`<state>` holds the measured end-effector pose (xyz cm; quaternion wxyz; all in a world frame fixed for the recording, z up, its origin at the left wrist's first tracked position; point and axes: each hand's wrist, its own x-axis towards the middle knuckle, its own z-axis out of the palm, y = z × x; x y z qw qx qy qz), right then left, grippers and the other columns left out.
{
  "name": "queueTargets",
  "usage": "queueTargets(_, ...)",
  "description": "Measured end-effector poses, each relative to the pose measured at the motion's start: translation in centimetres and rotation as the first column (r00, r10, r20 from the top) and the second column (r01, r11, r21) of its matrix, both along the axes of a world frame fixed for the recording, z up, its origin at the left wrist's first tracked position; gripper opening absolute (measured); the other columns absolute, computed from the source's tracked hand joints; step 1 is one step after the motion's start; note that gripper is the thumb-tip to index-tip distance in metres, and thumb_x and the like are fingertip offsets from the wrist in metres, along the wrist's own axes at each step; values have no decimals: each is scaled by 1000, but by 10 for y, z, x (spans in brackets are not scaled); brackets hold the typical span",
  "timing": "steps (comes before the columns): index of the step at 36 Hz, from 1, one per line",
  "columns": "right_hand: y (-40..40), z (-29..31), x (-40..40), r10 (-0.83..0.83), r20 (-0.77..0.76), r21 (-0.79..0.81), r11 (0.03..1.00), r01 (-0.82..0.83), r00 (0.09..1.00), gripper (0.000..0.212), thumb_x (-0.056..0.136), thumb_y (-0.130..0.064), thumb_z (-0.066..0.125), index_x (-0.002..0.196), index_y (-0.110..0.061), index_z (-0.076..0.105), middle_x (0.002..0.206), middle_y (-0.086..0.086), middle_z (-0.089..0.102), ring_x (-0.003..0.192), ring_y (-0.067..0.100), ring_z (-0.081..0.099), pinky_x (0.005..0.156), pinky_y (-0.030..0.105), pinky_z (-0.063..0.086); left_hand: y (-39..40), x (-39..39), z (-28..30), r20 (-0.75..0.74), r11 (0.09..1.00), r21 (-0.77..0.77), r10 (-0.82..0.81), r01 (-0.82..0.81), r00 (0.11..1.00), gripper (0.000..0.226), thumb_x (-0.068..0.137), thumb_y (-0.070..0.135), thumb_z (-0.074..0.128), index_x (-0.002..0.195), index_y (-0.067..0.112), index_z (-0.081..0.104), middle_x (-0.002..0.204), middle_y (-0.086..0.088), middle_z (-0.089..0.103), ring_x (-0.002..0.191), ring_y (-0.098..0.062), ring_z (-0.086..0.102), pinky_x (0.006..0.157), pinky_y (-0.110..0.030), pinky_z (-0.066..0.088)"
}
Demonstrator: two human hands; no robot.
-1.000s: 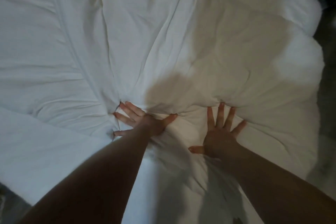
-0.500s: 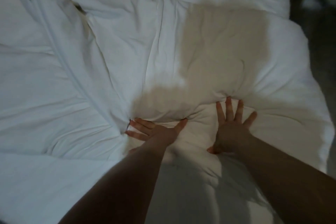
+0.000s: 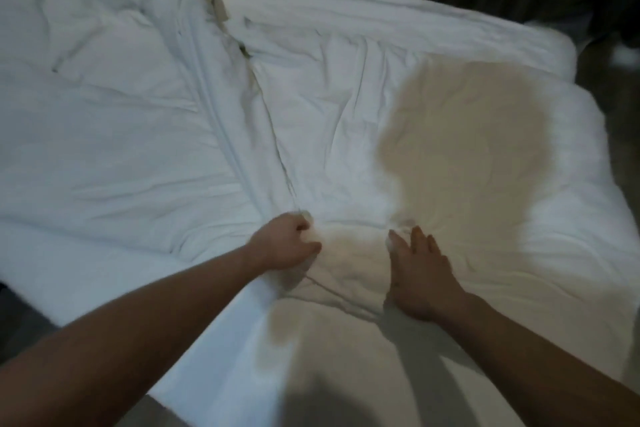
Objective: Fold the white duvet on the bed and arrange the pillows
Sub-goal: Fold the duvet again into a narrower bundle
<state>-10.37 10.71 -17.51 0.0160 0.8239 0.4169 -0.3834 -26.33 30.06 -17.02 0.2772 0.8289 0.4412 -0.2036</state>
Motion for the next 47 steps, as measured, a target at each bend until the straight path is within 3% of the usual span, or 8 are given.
queueTargets(7, 90, 23, -43, -6, -40, 423, 906, 23, 999, 83, 75, -44, 46, 152, -17, 28, 160, 6, 25, 148, 25, 18, 121, 42, 18, 116, -18, 38, 71, 910, 408, -117, 78, 991, 50, 74, 30, 70, 120, 18, 55, 124, -4, 48, 113, -28, 51, 84, -37, 48)
queueTargets(13, 171, 3, -83, -40, -50, 426, 903, 58, 998, 98, 77, -53, 71, 153, -13, 24, 157, 6, 31, 144, 24, 28, 116, 28, 17, 221, 6, 43, -337, 591, 625, -385, 510, 859, 87, 77, 25, 67, 150, 21, 20, 157, -8, 17, 143, -35, 16, 112, -54, 24)
queueTargets(17, 220, -11, -113, -133, 12, 365, 924, 119, 991, 118, 59, -75, 60, 153, -15, 20, 142, 7, 43, 128, 32, 42, 105, 41, 36, 277, 8, 50, -566, 498, 554, -362, 667, 741, 60, 96, 27, 45, 152, 24, 25, 163, -8, 11, 150, -36, -7, 118, -60, 3)
queueTargets(24, 257, 7, -139, -213, 149, 381, 913, 143, 966, 56, 87, -28, 55, 140, -16, 40, 129, 10, 51, 115, 34, 49, 88, 42, 43, 322, -48, 83, -489, 330, 610, -558, 720, 670, 30, 80, 40, 62, 102, 21, 56, 100, -5, 68, 95, -26, 62, 101, -41, 29)
queueTargets(29, 241, 17, -150, -196, 84, 645, 758, 96, 977, 49, 62, -16, 58, 110, -12, 67, 101, 9, 67, 89, 36, 62, 74, 42, 49, 309, -140, 113, -359, 457, 572, -608, 681, 708, 40, 68, 40, 70, 103, 26, 59, 97, 1, 70, 90, -24, 66, 82, -34, 36)
queueTargets(34, 208, 15, -166, -47, 100, 483, 876, -7, 994, 44, 63, -7, 69, 105, -21, 68, 97, 1, 66, 91, 30, 63, 73, 36, 49, 240, -209, 85, -279, 637, 538, -483, 552, 830, 48, 49, 35, 80, 92, 23, 64, 80, -2, 68, 66, -26, 67, 58, -31, 50)
queueTargets(40, 193, 12, -184, 16, 106, 216, 976, -39, 994, 43, 71, -26, 63, 115, -26, 64, 108, 0, 61, 105, 25, 60, 83, 34, 49, 218, -225, 54, -221, 852, 184, -450, 490, 865, 55, 75, 34, 70, 121, 20, 44, 123, -5, 46, 113, -27, 52, 83, -35, 45)
queueTargets(47, 216, 40, -208, 60, 87, 160, 984, -74, 994, 74, 66, -58, 63, 132, -30, 44, 136, 0, 46, 125, 27, 47, 104, 41, 40, 291, -219, 111, 50, 935, 343, -117, 93, 992, 49, 77, 48, 70, 116, 23, 56, 114, 3, 48, 106, -21, 56, 85, -30, 46)
